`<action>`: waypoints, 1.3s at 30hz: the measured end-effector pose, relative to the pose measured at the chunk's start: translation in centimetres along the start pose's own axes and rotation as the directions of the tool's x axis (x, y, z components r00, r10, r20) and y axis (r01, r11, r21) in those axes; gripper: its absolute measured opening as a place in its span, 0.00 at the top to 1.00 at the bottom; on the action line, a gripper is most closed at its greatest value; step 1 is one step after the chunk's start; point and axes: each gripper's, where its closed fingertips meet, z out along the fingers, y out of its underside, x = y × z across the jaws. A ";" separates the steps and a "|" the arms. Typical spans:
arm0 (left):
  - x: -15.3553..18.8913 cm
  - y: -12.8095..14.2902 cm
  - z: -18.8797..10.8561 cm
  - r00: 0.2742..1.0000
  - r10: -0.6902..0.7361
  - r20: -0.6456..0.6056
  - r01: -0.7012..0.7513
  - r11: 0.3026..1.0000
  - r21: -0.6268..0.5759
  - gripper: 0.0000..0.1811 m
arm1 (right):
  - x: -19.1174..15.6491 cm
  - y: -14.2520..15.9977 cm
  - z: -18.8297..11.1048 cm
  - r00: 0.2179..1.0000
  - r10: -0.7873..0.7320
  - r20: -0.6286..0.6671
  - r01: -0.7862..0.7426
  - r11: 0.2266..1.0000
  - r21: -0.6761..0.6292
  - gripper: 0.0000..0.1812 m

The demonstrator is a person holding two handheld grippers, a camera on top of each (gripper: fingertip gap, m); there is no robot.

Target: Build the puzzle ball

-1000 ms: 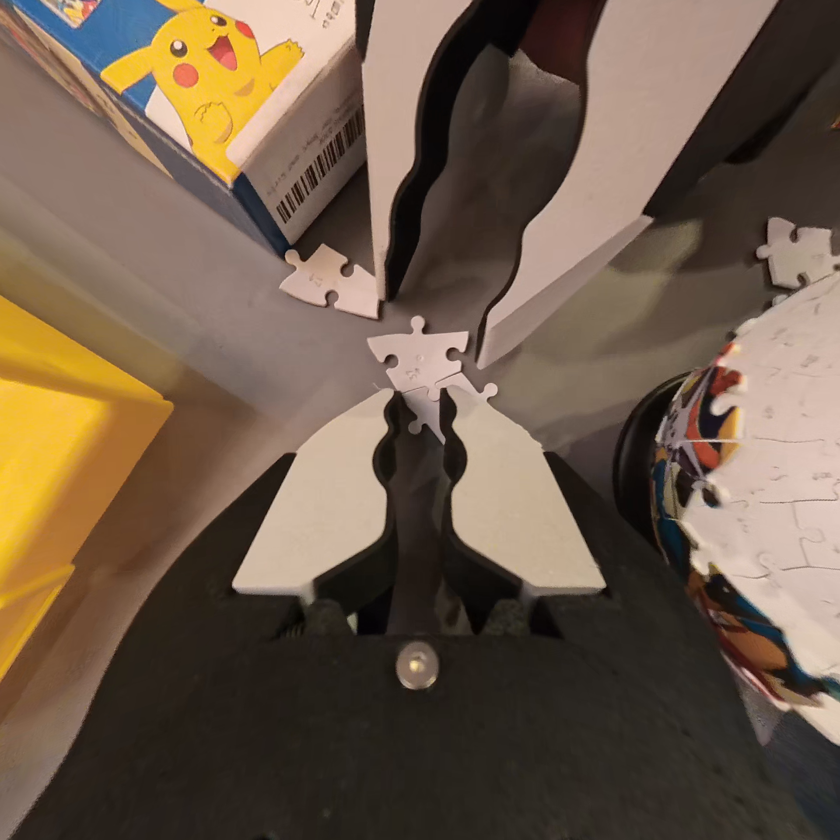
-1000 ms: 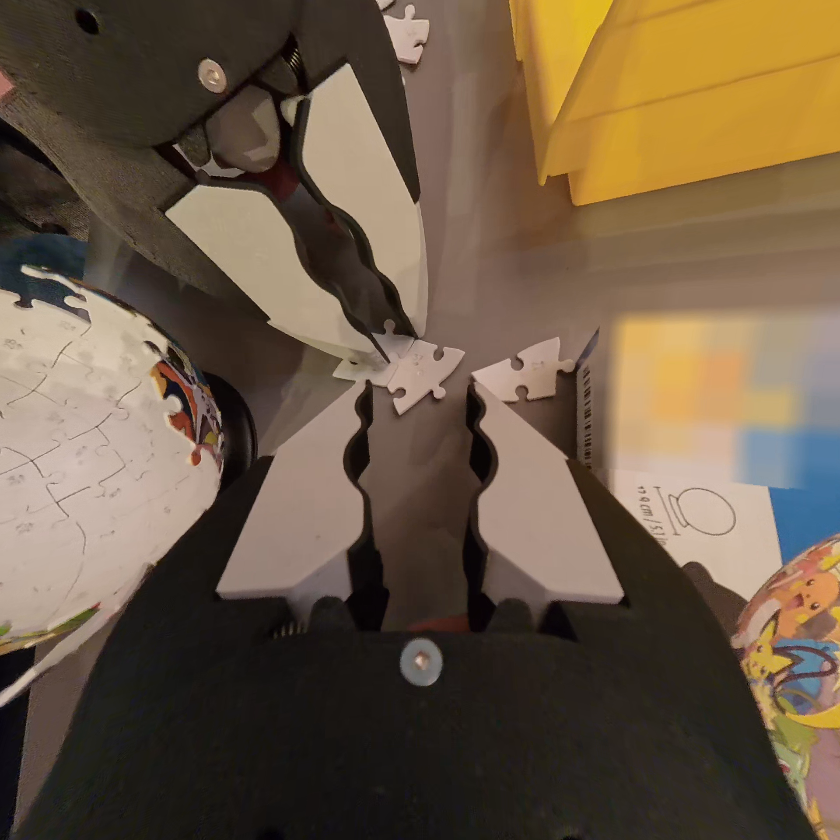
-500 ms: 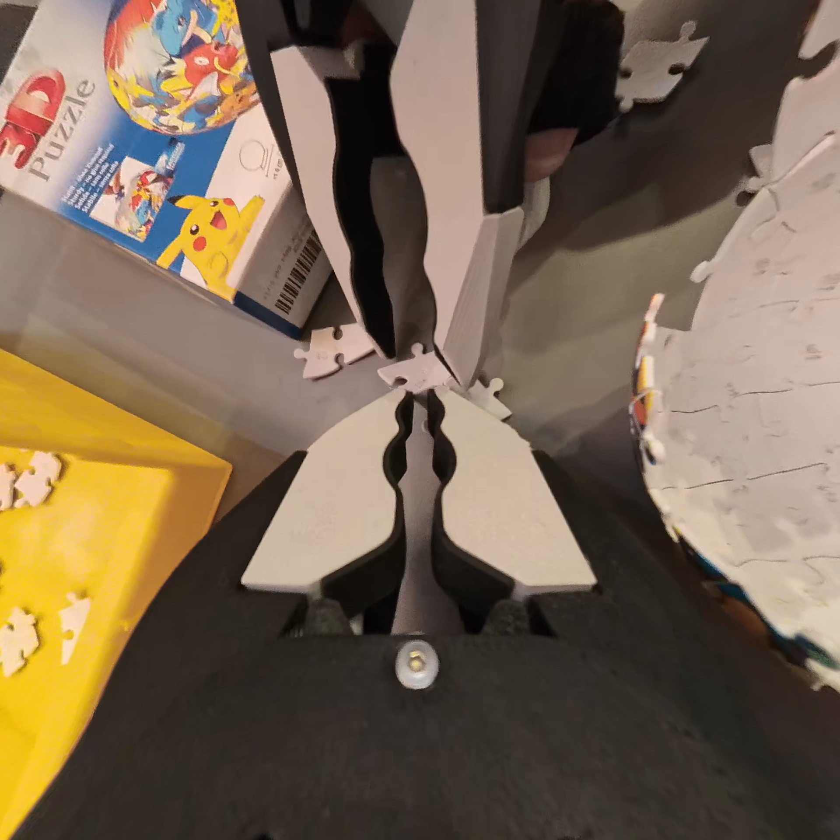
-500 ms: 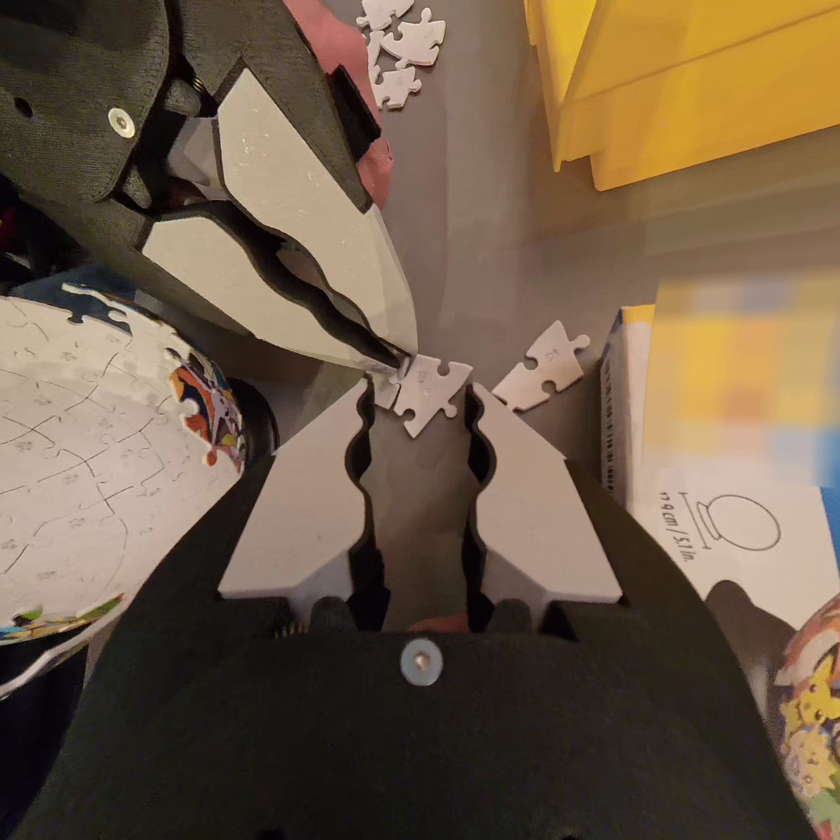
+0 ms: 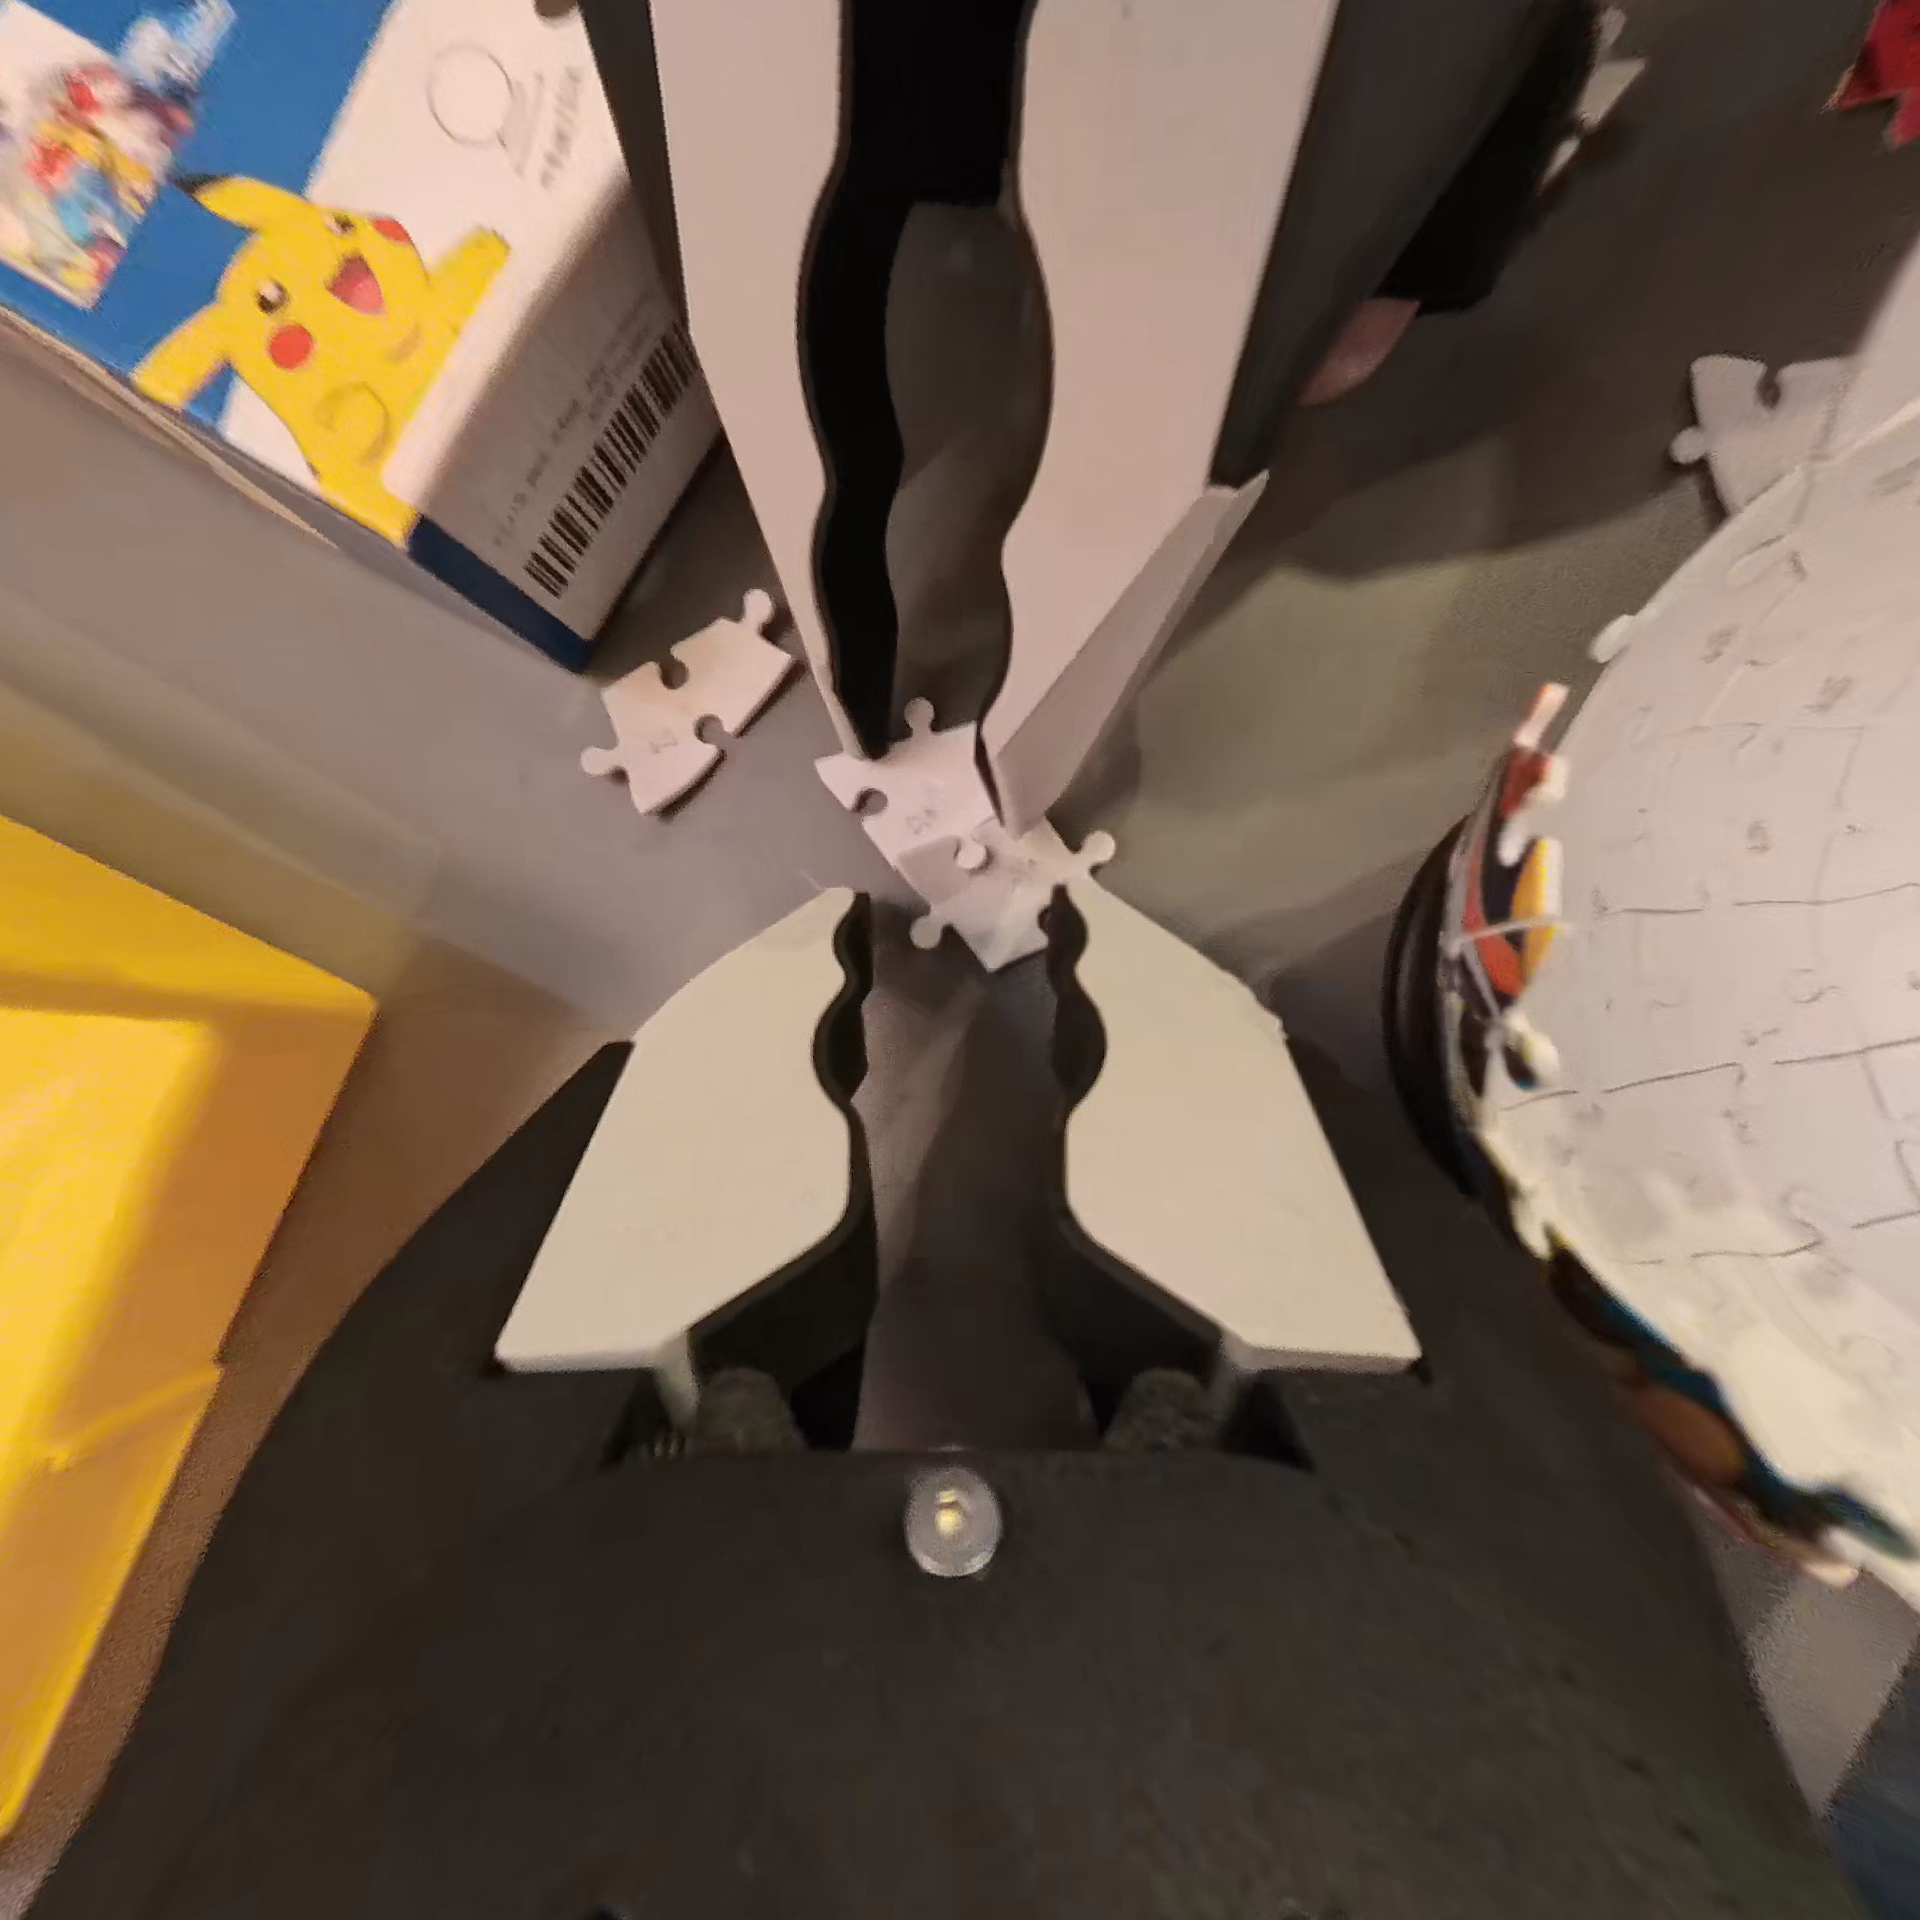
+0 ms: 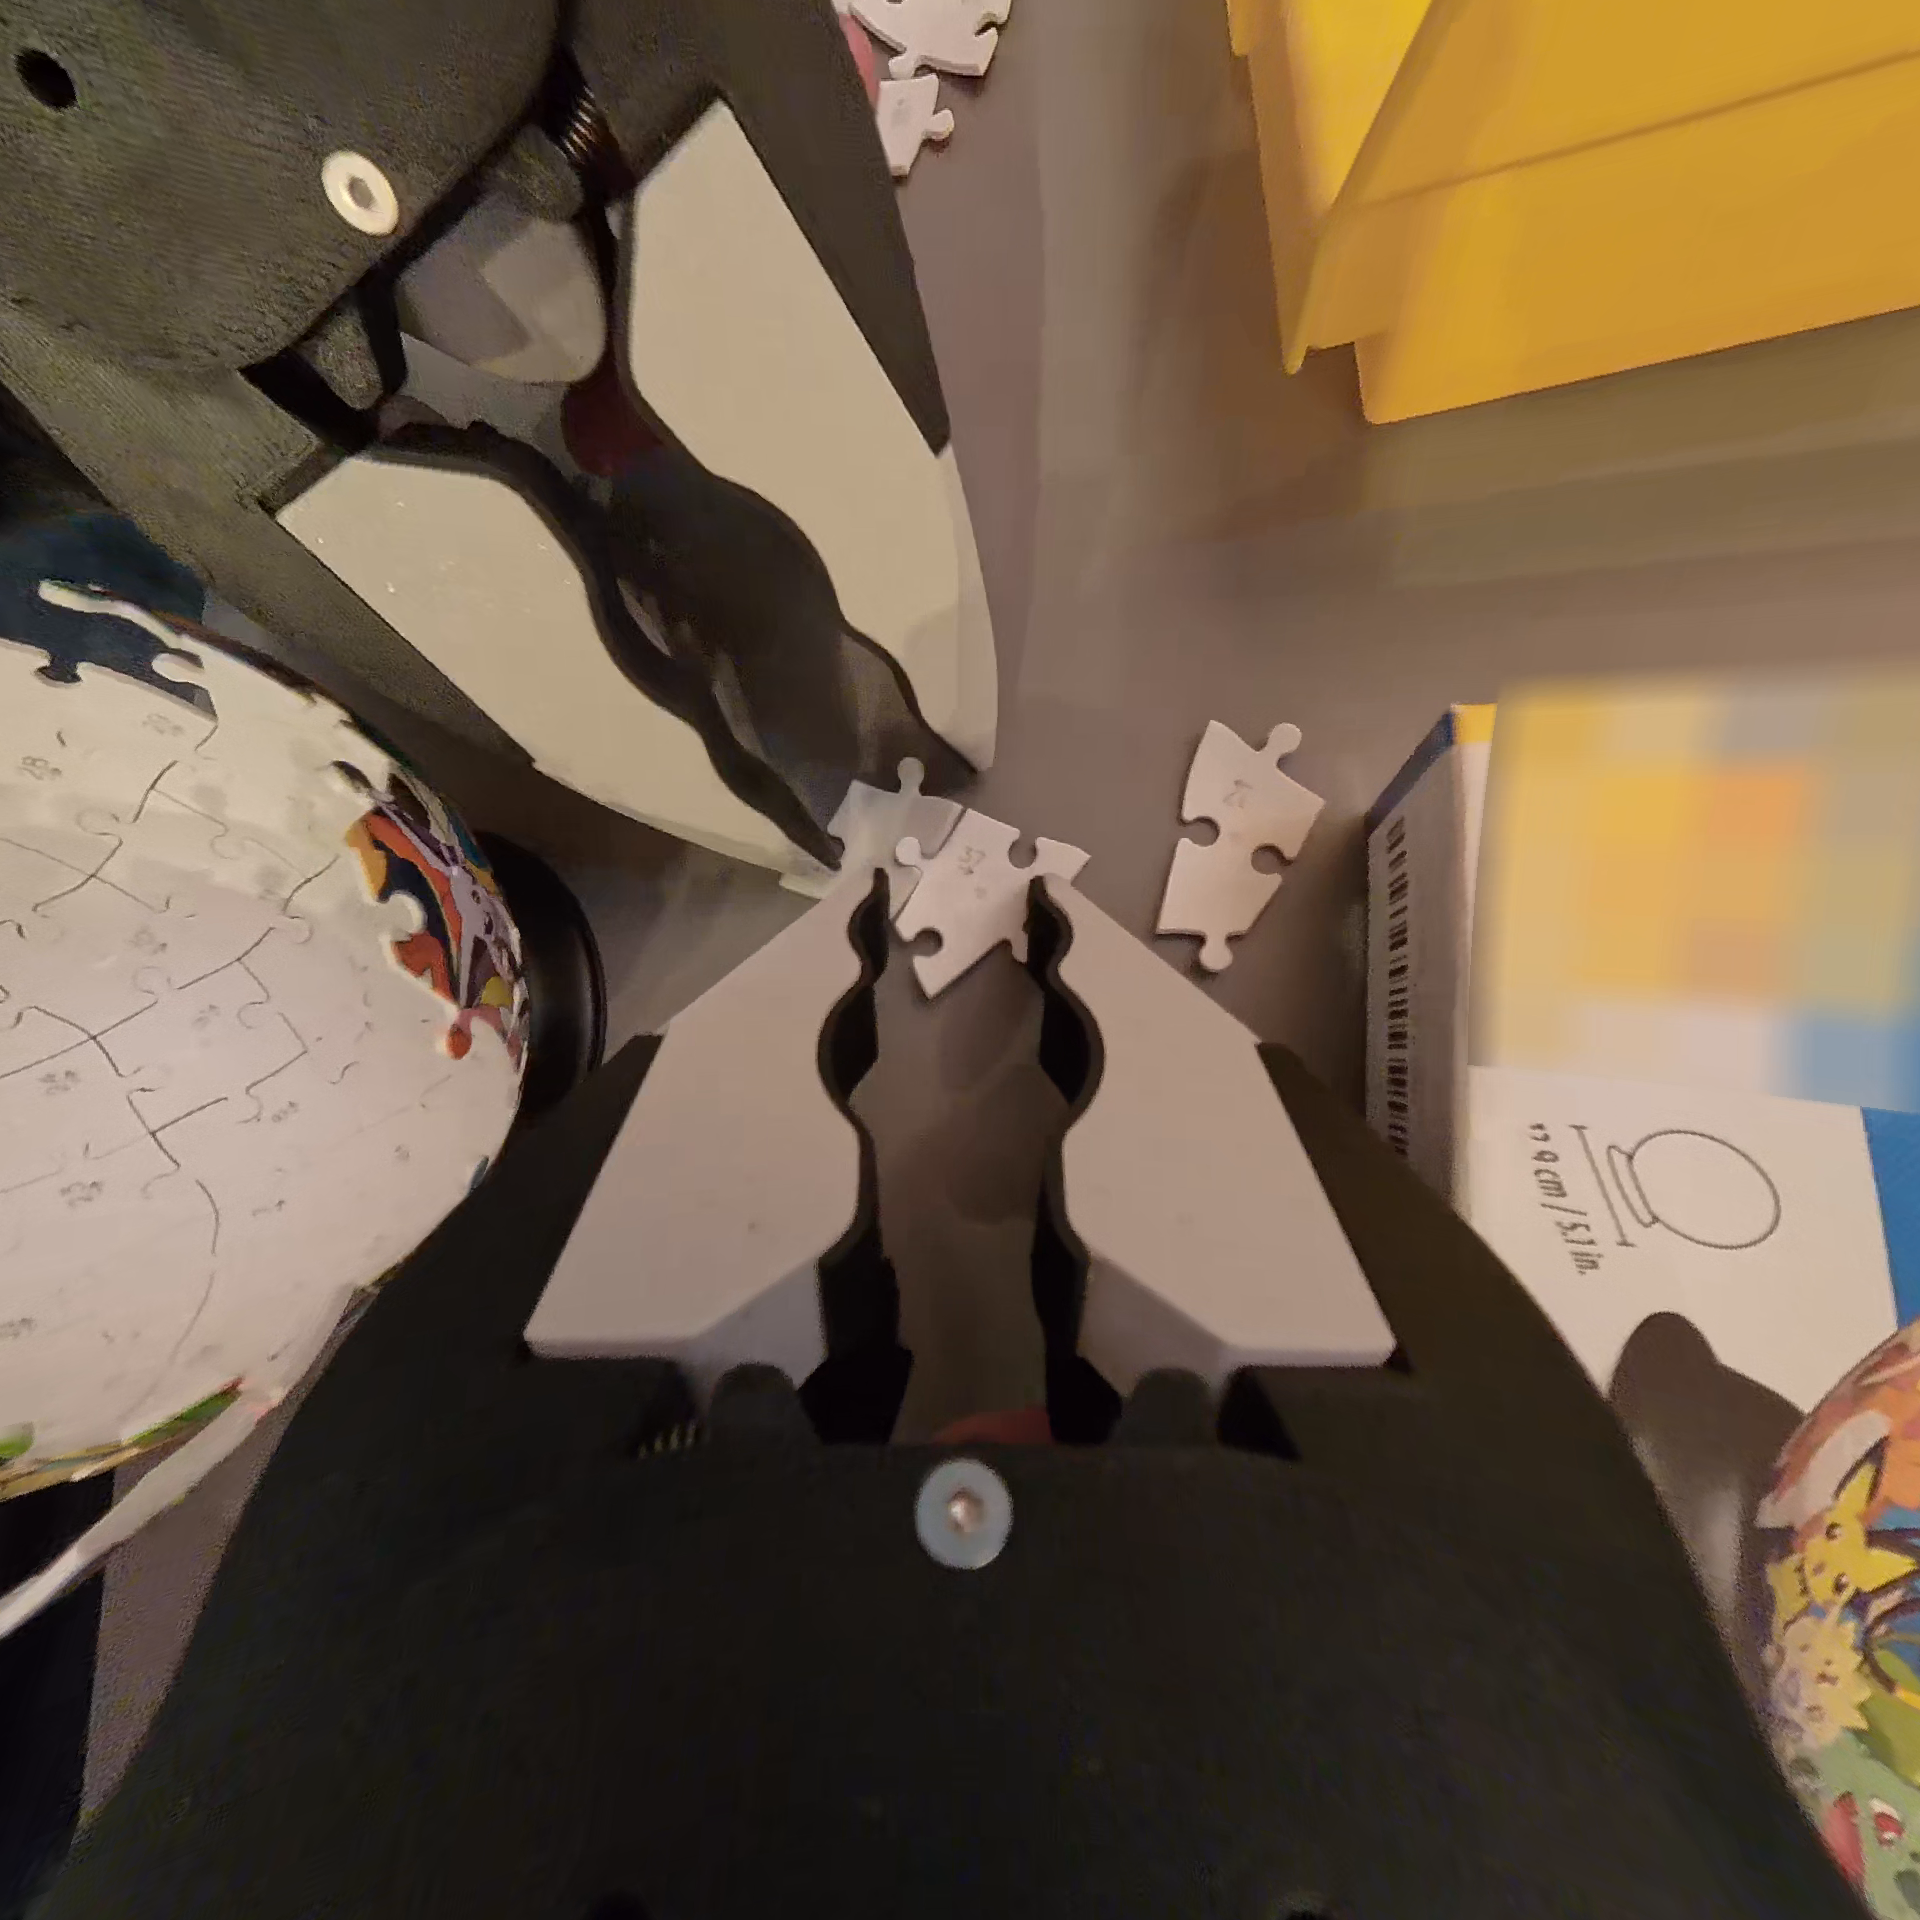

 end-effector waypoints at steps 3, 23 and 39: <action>0.5 -0.5 0.5 0.995 -0.078 -0.057 0.078 0.997 -0.003 0.85 | -0.1 0.0 0.0 0.999 0.035 0.011 -0.035 0.999 0.031 0.87; 0.4 -1.5 0.1 0.995 -0.076 -0.059 0.078 0.997 0.027 0.94 | 0.4 0.4 -1.9 0.996 0.088 0.004 -0.088 0.985 0.148 0.86; 0.7 -2.7 -0.5 0.985 0.168 0.036 -0.171 0.980 0.104 0.96 | -0.4 0.3 -2.2 0.978 0.152 0.141 -0.172 0.975 0.142 0.95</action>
